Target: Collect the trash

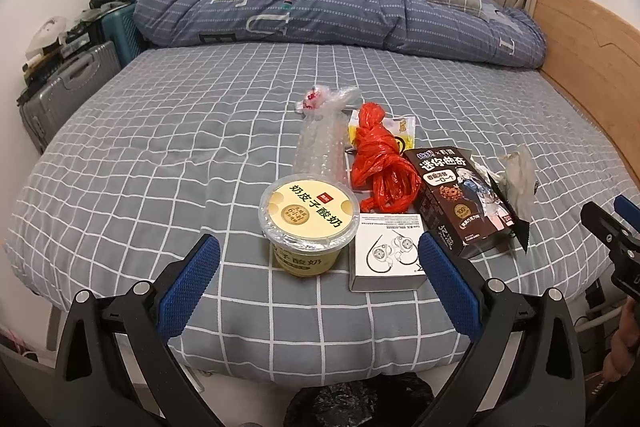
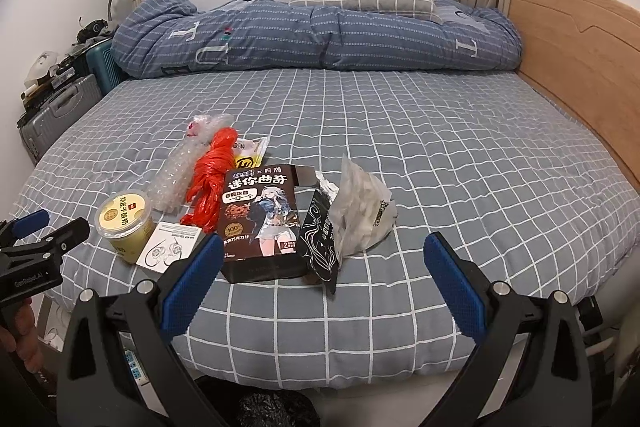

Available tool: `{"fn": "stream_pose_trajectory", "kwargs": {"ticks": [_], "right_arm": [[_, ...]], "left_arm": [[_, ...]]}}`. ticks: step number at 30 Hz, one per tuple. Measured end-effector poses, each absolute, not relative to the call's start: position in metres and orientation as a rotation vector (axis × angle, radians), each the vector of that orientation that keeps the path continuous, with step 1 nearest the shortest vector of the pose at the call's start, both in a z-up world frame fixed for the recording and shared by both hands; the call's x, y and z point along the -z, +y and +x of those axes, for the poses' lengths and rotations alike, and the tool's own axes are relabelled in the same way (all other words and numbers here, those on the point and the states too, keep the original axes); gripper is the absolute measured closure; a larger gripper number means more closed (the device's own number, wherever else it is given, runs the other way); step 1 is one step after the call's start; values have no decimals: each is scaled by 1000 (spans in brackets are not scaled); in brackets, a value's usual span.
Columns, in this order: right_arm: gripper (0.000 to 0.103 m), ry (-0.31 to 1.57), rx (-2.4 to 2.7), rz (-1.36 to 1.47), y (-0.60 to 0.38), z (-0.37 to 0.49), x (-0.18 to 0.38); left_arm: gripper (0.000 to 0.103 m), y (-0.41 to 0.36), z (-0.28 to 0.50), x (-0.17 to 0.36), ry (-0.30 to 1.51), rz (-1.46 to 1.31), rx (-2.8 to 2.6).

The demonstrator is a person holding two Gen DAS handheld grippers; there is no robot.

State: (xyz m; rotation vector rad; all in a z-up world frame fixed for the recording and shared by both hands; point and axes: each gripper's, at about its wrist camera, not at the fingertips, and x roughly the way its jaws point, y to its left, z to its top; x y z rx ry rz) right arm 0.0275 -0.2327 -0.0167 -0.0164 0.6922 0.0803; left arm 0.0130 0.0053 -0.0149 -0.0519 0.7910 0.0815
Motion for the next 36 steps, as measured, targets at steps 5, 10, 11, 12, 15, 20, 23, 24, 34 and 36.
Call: {"fn": "stream_pose_trajectory", "kwargs": {"ticks": [5, 10, 11, 12, 15, 20, 23, 24, 34, 36], "right_arm": [[7, 694, -80, -17, -233, 27, 17], [7, 691, -81, -17, -232, 28, 17], [7, 689, -81, -17, -232, 27, 17], [7, 688, -80, -17, -232, 27, 17], [7, 685, -81, -15, -232, 27, 17], [7, 683, -84, -17, -231, 26, 16], [7, 683, -84, -18, -231, 26, 16], [7, 683, -83, -19, -231, 26, 16], [7, 686, -78, -29, -231, 26, 16], [7, 691, -83, -28, -231, 27, 17]], "left_arm": [[6, 5, 13, 15, 794, -48, -80], [6, 4, 13, 15, 794, -43, -78], [6, 4, 13, 14, 794, -44, -76], [6, 3, 13, 15, 793, -44, -77], [6, 3, 12, 14, 794, -44, -75], [6, 1, 11, 10, 790, -44, -72], [6, 0, 11, 9, 786, -43, -72], [6, -1, 11, 9, 786, -44, -71], [6, -2, 9, 6, 778, -43, -74], [6, -1, 9, 6, 780, -45, -73]]}}
